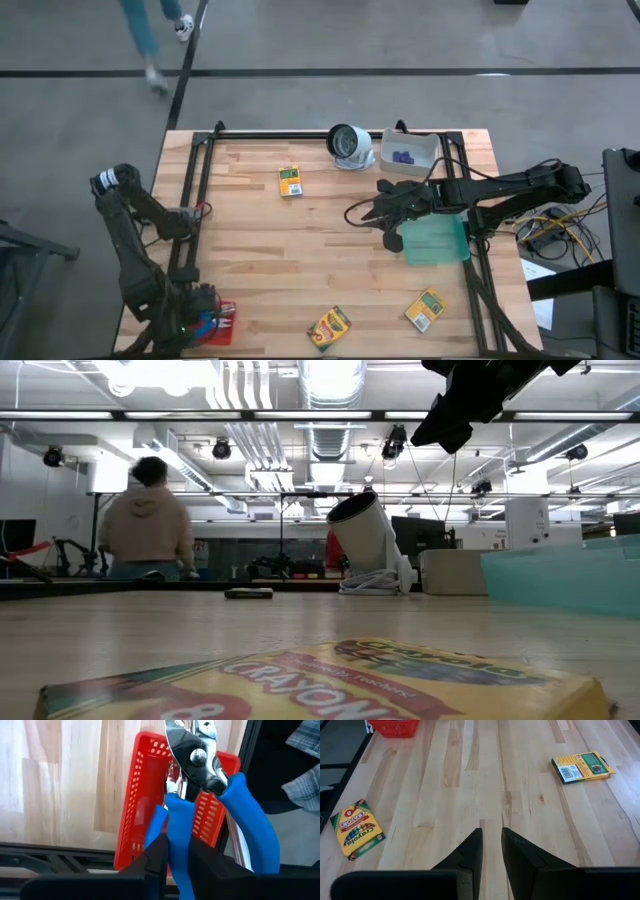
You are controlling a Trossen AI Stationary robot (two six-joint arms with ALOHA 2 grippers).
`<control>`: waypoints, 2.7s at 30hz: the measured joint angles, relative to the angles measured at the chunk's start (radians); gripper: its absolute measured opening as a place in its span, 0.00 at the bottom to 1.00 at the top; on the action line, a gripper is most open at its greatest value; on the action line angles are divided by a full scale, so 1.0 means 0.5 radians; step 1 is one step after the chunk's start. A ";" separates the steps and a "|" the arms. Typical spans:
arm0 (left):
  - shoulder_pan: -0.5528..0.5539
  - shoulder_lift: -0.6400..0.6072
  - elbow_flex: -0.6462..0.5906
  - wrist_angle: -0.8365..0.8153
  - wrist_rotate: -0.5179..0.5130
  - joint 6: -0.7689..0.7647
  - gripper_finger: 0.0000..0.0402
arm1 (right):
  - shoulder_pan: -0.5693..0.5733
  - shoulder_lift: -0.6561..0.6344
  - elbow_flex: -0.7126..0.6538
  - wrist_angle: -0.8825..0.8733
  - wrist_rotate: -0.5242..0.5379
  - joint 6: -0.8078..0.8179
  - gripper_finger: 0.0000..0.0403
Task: Pick & Place School Supplies
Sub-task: Put the blue puncher into the red bin, then put the crayon box into the green bin
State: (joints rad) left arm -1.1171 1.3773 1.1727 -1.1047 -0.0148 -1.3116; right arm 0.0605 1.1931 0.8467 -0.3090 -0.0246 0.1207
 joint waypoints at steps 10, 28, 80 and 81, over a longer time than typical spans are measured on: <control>-0.135 0.000 -0.237 0.222 0.151 -0.005 0.14 | 0.000 0.000 0.000 0.000 0.000 0.001 0.17; -0.135 0.000 -0.640 0.699 0.215 0.056 0.14 | 0.000 0.000 0.000 0.000 0.000 0.001 0.17; 0.057 0.000 -0.009 -0.056 -0.127 -0.058 0.27 | 0.000 0.000 0.000 0.000 0.000 0.000 0.17; 0.075 -0.001 0.047 -0.107 -0.232 -0.092 0.27 | 0.000 -0.001 0.000 0.000 0.000 0.001 0.17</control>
State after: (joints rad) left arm -1.0795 1.3769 1.1962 -1.1582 -0.1309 -1.3574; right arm 0.0605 1.1927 0.8467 -0.3092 -0.0246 0.1215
